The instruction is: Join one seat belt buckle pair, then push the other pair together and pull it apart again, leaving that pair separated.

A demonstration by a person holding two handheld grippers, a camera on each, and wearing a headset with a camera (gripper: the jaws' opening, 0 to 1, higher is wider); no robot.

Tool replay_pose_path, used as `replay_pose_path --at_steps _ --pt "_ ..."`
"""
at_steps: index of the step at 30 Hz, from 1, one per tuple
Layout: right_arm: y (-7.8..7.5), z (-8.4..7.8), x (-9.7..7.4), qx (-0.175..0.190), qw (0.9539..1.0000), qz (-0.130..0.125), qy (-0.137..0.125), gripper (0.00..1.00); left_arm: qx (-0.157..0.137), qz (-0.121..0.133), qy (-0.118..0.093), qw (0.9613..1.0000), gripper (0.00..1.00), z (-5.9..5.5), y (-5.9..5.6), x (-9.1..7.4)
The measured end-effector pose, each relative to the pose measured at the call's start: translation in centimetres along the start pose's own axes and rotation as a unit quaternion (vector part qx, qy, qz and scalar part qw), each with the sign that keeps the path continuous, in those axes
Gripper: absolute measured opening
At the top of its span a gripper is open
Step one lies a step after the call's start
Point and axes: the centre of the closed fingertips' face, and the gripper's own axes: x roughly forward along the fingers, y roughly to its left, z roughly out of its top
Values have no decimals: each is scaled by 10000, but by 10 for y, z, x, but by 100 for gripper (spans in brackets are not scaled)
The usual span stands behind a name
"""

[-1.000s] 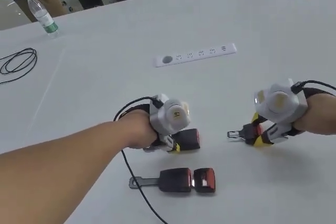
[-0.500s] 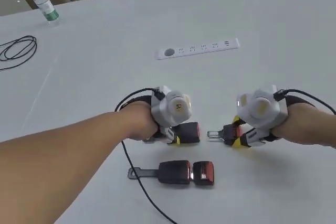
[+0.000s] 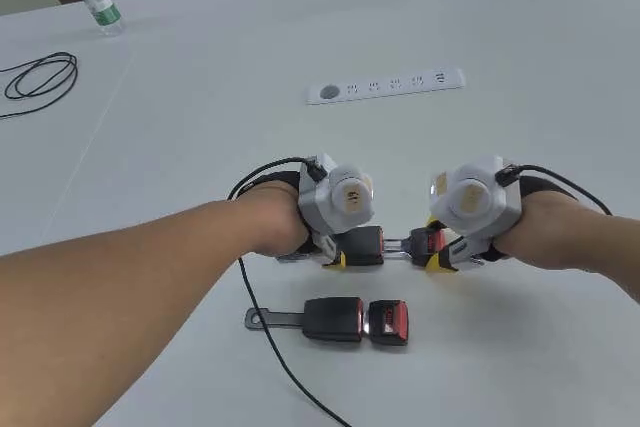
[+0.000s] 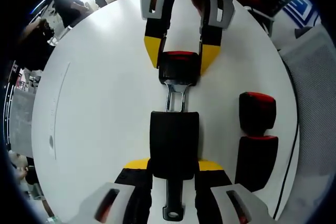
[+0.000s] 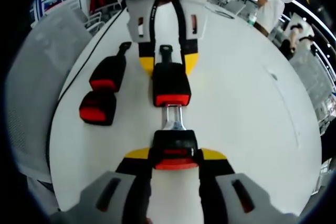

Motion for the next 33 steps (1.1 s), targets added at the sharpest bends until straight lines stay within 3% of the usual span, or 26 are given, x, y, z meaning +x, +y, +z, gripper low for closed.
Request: replay_pose_path --at_steps 4,10,18,33 --pt "0 1 -1 -253 9996 -92 96 34 31 -19 51 10000 30 0 -1 1" --pt "3 11 4 -206 9997 -96 -58 34 109 -16 145 9998 30 0 -2 0" --pt "0 14 6 71 9995 -9 -319 33 44 -57 47 10000 30 -2 0 -1" --pt "-5 30 15 -66 9997 75 -213 32 -15 -83 -106 9999 29 -1 2 -1"
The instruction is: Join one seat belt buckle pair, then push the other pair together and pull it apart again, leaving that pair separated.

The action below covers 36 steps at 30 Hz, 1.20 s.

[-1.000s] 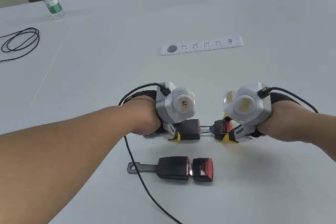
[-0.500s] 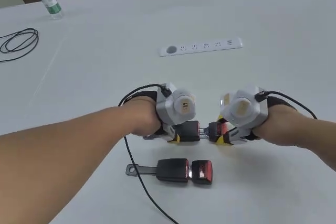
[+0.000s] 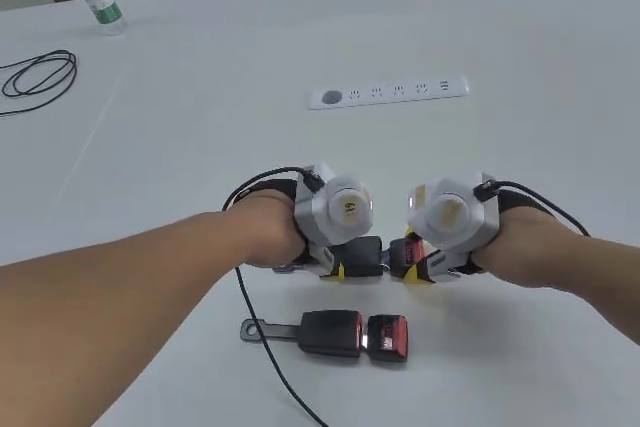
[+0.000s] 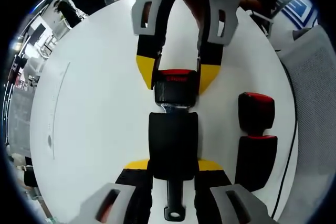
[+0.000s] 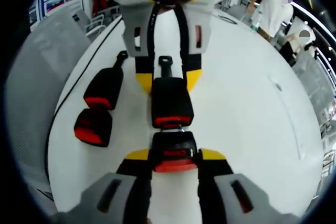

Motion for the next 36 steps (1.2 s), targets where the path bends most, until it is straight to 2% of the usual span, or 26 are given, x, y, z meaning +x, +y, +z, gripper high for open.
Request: replay_pose_path --at_steps 5,21,24,28,32,36 --pt "1 0 1 69 10000 -41 36 32 -8 5 -49 10000 29 0 1 0" --pt "2 -3 0 90 9998 -43 -146 33 -111 74 -44 9999 30 1 0 1" --pt "3 -5 -2 70 9999 -46 -102 33 -115 74 -19 9999 30 1 0 1" --pt "1 -16 -7 119 9999 -57 10 34 -133 61 9 9999 30 0 -1 1" --pt "2 -17 -7 94 9999 -86 -42 34 -60 35 52 10000 30 1 -2 1" --pt "3 -20 -11 25 9999 -121 29 34 -12 32 135 9999 30 2 -3 1"
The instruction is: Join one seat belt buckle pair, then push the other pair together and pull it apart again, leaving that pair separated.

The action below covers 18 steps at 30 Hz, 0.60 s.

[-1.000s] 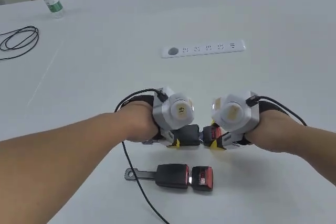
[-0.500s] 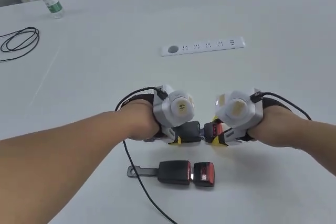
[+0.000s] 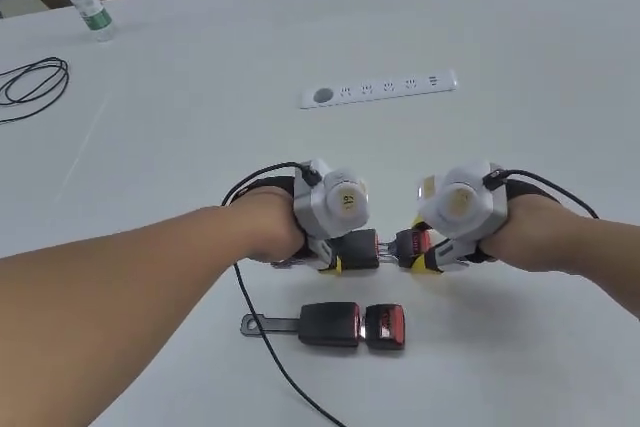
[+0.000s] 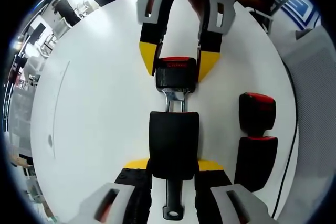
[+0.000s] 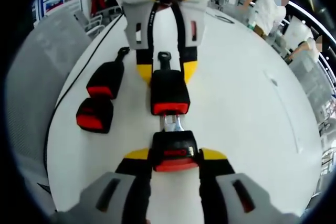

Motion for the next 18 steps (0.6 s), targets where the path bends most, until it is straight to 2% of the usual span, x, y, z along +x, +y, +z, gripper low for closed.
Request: replay_pose_path --at_steps 3,6,12,18 --pt "1 -9 -7 31 10000 -41 21 34 36 -26 44 10000 30 0 -1 0" --pt "-2 -24 -15 247 9996 -110 -4 34 38 -25 94 9999 31 0 -1 0" --pt "-3 -56 -37 419 9988 -239 11 35 19 1 106 9999 31 0 -1 -1" --pt "2 -88 -64 509 9981 -328 84 35 38 -12 134 9999 31 0 -1 -1"
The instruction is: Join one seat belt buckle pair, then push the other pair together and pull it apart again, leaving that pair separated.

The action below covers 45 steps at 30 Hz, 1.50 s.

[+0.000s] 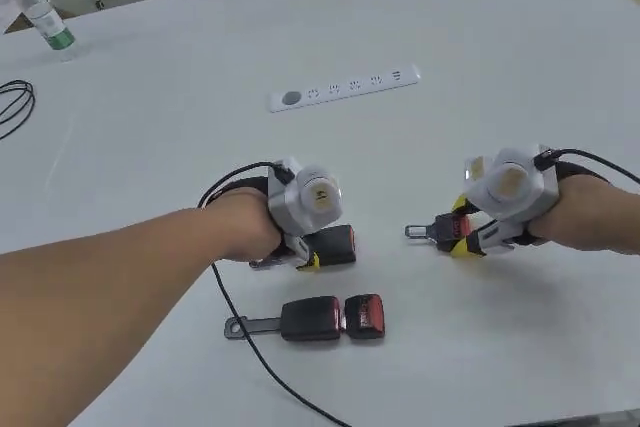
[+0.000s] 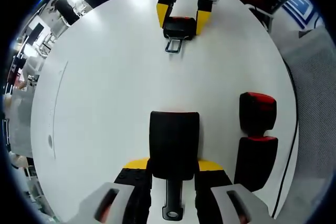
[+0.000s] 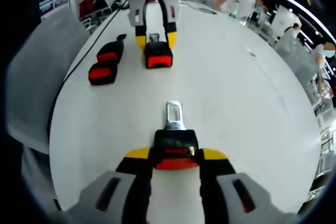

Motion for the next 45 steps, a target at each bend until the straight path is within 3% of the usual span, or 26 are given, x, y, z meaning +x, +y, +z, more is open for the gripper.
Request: replay_pose_path --at_steps 5,11,20,25,26,27,28,30,32,36,40,43,44,45 --pt "-2 -28 -20 195 9998 -86 32 35 -25 4 -10 10000 31 0 0 0" --pt "1 -49 -34 185 9996 -67 189 35 -20 62 -51 10000 31 0 -2 -1" --pt "4 -54 -39 31 9991 -122 400 37 -15 84 -179 9998 32 0 -3 -1" --pt "-4 -54 -42 -106 9975 -416 559 47 9 239 -143 9996 32 0 -4 -2" --pt "-4 -54 -42 -138 9971 -477 581 49 193 272 -112 9994 35 -1 -3 -4" --pt "-7 -54 -44 -355 9956 -609 625 49 233 356 -153 9990 40 -2 -1 -5" --pt "-6 -55 -46 -343 9953 -658 620 48 79 452 -419 9981 43 0 3 -10" --pt "-1 -50 -50 93 9969 -720 292 49 -508 513 -666 9952 44 -4 8 -21" --pt "2 -50 -55 333 9963 -777 176 49 -478 624 -730 9942 46 -10 9 -31" --pt "16 -47 -68 682 9938 -877 -82 54 -739 741 -1094 9885 50 -21 -3 -52" --pt "30 -34 -82 835 9906 -1027 -355 62 -1127 890 -1469 9787 56 -32 -25 -72" --pt "40 -22 -93 970 9881 -1060 -545 62 -1444 1136 -1844 9655 58 -38 -39 -90" --pt "43 -12 -99 959 9859 -1146 -752 58 -1563 1223 -2085 9577 58 -39 -47 -98" --pt "46 -6 -102 972 9847 -1158 -868 58 -1595 1220 -2214 9543 59 -39 -53 -102"
